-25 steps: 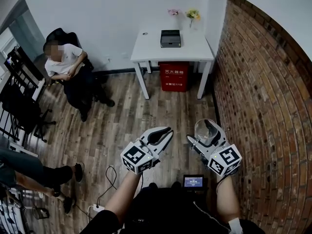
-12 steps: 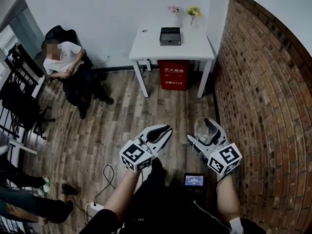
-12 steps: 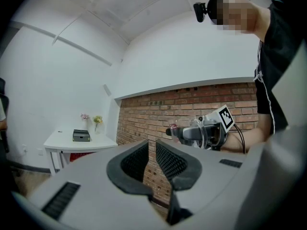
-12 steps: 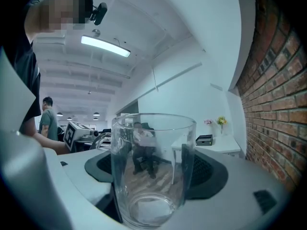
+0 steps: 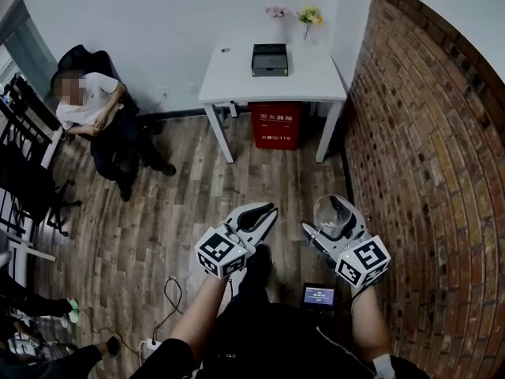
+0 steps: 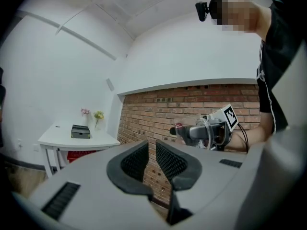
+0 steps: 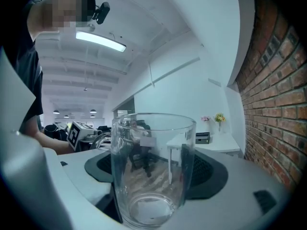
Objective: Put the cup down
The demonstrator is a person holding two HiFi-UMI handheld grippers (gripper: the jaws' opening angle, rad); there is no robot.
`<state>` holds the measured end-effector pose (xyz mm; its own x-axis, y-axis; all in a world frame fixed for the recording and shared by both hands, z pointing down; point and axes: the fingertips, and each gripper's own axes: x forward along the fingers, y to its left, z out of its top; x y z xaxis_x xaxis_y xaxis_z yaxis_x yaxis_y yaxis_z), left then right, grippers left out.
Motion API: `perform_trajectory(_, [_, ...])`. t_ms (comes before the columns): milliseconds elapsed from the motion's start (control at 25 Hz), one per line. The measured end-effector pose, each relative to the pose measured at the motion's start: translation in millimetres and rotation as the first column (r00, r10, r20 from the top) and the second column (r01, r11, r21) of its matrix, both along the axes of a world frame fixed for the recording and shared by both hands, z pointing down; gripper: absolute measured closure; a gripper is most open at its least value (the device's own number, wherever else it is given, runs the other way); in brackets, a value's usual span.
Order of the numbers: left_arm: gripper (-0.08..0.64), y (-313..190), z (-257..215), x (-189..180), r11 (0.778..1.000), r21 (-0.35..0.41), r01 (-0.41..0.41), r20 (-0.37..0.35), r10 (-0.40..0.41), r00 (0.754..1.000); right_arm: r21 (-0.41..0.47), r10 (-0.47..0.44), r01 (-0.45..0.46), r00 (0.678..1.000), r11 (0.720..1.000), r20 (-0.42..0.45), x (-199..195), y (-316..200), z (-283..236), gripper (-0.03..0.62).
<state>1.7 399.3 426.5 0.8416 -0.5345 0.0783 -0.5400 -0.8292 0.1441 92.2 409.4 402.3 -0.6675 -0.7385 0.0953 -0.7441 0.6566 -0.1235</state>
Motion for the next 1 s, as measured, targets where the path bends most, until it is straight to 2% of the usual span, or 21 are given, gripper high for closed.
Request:
perform_trajectory(280, [0.522, -85, 2, -16, 1.000, -0.007, -0.021, 0.016, 0.021, 1.000, -0.011, 0.034, -0.034, 0.999, 0.999, 0.010, -11, -80, -2, 0.189])
perform_trajectory(680, [0.522, -217, -8, -63, 0.999, 0.011, -0.033, 0.014, 0.033, 0.999, -0.006, 0.103, -0.103, 0.994, 0.995, 0.023, -45, -211, -16, 0.189])
perform_trajectory(1000, [0.522, -272, -4, -77, 0.998, -0.009, -0.063, -0.017, 0.063, 0.998, -0.019, 0.123, -0.122, 0.992, 0.992, 0.011, -66, -269, -15, 0.189])
